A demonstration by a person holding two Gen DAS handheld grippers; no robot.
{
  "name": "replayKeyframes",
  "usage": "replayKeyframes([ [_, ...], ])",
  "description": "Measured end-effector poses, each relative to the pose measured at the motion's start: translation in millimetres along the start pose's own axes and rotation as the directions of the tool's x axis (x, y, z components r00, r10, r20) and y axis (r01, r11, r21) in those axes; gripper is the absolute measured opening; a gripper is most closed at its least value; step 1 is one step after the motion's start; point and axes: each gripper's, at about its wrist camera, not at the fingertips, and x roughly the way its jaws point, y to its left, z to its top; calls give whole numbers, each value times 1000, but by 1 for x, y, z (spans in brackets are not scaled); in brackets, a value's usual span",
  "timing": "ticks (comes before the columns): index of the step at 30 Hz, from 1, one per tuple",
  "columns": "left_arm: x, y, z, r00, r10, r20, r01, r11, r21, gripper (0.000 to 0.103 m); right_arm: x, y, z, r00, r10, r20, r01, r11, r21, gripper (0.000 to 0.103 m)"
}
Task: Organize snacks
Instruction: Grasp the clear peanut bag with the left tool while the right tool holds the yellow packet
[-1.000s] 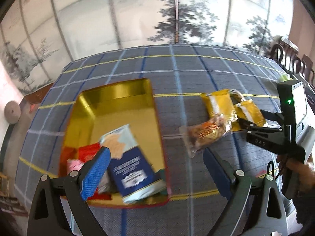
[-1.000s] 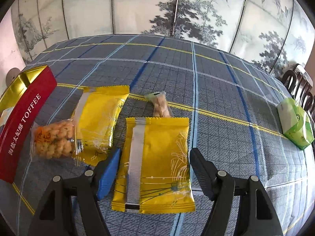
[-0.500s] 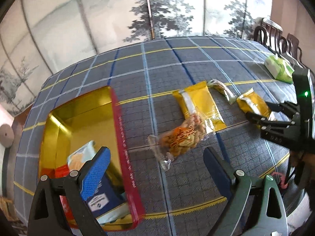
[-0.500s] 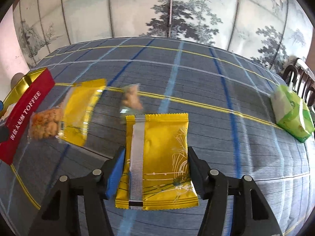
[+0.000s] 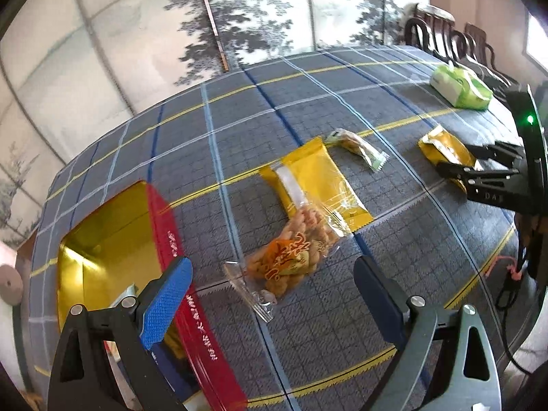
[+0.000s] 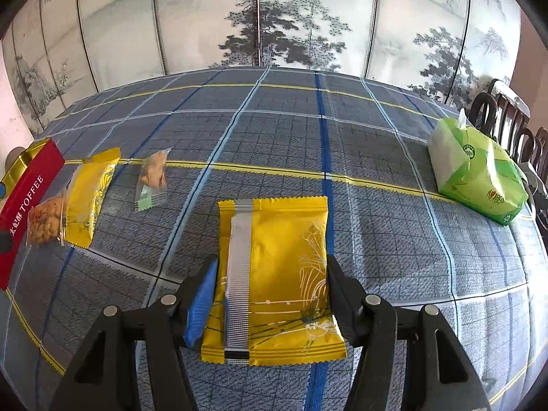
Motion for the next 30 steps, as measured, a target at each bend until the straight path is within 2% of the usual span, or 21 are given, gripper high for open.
replayKeyframes([
  [4,5,-7,3,1000,-13,-3,13,998,62,94,0,0,0,1000,1,0,-1,1000,0,61],
  [9,16,-10,7,999,-37,-28,40,995,95,94,0,-1,0,1000,3,0,-3,1000,0,62],
  [19,38,-7,14,997,-28,-70,35,995,97,94,0,-2,0,1000,4,0,-4,1000,0,62],
  [27,48,-7,15,991,-52,-120,60,996,70,94,0,-1,0,1000,4,0,-4,1000,0,62],
  [28,48,-8,15,991,-49,-123,58,996,74,93,0,-2,0,1000,4,0,-4,1000,0,62],
  [30,50,-10,14,991,-24,-131,35,996,83,81,0,-1,0,1000,4,0,-4,1000,0,62],
])
